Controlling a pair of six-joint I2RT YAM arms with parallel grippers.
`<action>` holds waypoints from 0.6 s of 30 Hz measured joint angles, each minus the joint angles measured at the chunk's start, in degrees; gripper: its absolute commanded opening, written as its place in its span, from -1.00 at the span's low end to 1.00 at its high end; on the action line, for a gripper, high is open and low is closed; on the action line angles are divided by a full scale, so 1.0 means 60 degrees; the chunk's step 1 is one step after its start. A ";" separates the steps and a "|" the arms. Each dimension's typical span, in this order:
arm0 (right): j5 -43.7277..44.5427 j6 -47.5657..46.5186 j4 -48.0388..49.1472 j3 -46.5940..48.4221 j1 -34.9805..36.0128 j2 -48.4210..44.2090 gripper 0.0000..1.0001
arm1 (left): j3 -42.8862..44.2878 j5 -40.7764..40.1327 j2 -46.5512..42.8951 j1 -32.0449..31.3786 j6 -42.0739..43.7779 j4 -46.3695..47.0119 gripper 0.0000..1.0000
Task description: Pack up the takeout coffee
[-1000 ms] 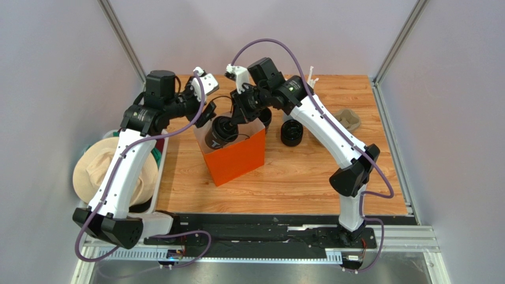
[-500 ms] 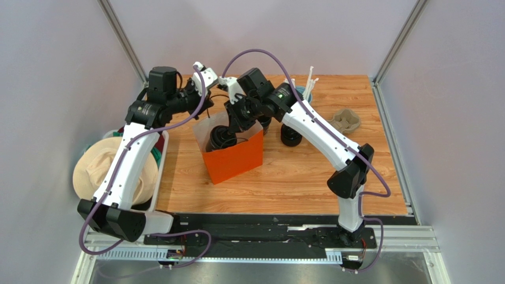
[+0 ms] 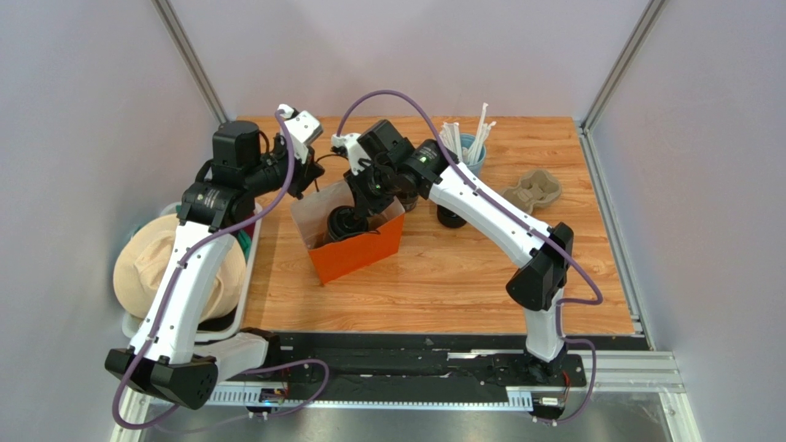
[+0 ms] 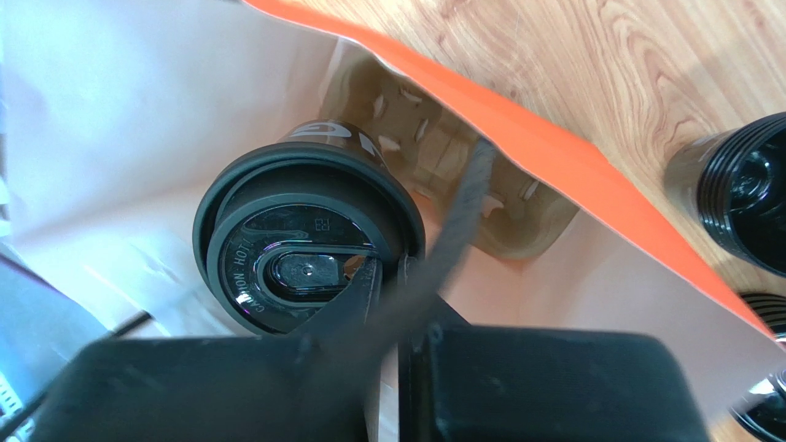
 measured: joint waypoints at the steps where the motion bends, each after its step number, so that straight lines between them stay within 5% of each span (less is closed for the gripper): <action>1: 0.0055 0.0000 -0.0007 -0.0029 0.0029 0.0033 -1.00 | -0.0015 -0.0091 -0.0007 0.0000 -0.0171 0.0022 -1.00; 18: 0.1224 -0.0047 0.0656 -0.0379 0.0302 0.0237 -1.00 | -0.0477 -0.0918 -0.0098 -0.0018 -0.2426 0.0109 -1.00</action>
